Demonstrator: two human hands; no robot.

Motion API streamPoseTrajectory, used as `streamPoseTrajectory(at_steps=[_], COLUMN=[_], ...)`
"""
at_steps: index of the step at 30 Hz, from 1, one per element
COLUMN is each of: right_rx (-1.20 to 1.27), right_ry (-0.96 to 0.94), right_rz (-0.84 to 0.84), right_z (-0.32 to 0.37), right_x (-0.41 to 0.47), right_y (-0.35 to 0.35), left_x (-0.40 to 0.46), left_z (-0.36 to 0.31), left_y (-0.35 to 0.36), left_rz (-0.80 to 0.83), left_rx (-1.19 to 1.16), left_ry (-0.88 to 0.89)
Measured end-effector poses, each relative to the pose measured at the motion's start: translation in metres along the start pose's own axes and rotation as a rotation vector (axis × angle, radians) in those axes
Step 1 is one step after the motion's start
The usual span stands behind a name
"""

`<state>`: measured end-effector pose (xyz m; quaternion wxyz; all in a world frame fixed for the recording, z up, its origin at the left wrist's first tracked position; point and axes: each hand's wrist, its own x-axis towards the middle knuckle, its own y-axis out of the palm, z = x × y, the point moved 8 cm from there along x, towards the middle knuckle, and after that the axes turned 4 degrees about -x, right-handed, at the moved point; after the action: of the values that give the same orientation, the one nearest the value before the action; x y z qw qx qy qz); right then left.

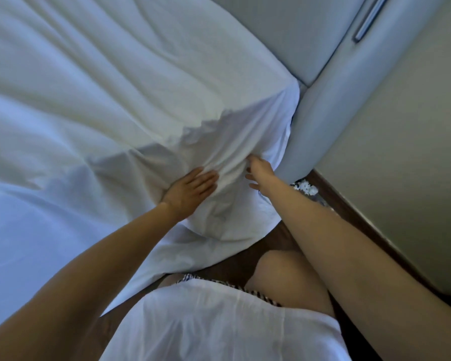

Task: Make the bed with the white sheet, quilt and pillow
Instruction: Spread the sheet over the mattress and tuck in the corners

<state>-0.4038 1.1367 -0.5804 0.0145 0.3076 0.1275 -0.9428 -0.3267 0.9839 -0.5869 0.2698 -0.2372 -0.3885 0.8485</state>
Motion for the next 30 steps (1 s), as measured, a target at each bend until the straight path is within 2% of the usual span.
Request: streamPoseTrajectory(at_steps=[3,5,8,10,13,16,18,21,24,27,30], right_rx=[0.044,0.098,0.146,0.17,0.276,0.293,0.259,0.228,0.17,0.338,0.472], right_ry=[0.059,0.088,0.131,0.168,0.193,0.209,0.225,0.245,0.231,0.248,0.242], right_rz=[0.038,0.073,0.093,0.099,0.081,-0.014,-0.055,-0.112,-0.147,-0.084,0.068], right_z=[-0.009,-0.016,-0.026,-0.03,-0.027,-0.025,-0.028,-0.035,-0.039,-0.038,-0.021], right_x=[0.003,0.004,0.006,0.007,0.006,0.009,0.014,0.019,0.019,0.016,0.002], right_y=[0.006,0.011,0.016,0.022,0.03,0.03,0.028,0.02,0.004,0.007,0.036], left_x=[-0.008,-0.01,-0.015,-0.023,-0.037,-0.057,-0.07,-0.092,-0.104,-0.117,-0.138], left_z=[-0.011,-0.011,-0.025,-0.027,-0.027,-0.011,-0.005,-0.009,-0.022,-0.026,-0.016], left_y=[0.023,0.019,0.027,0.018,0.01,0.002,0.006,0.036,0.04,0.036,0.011], left_rz=[0.127,0.048,0.129,0.11,-0.062,-0.183,-0.186,-0.095,-0.199,-0.311,-0.502], left_rx=[-0.01,-0.081,-0.021,-0.079,-0.177,-0.185,-0.179,-0.091,-0.018,-0.088,-0.17], left_ry=[-0.015,-0.009,0.133,0.152,0.112,-0.007,-0.077,-0.143,-0.043,0.042,-0.092])
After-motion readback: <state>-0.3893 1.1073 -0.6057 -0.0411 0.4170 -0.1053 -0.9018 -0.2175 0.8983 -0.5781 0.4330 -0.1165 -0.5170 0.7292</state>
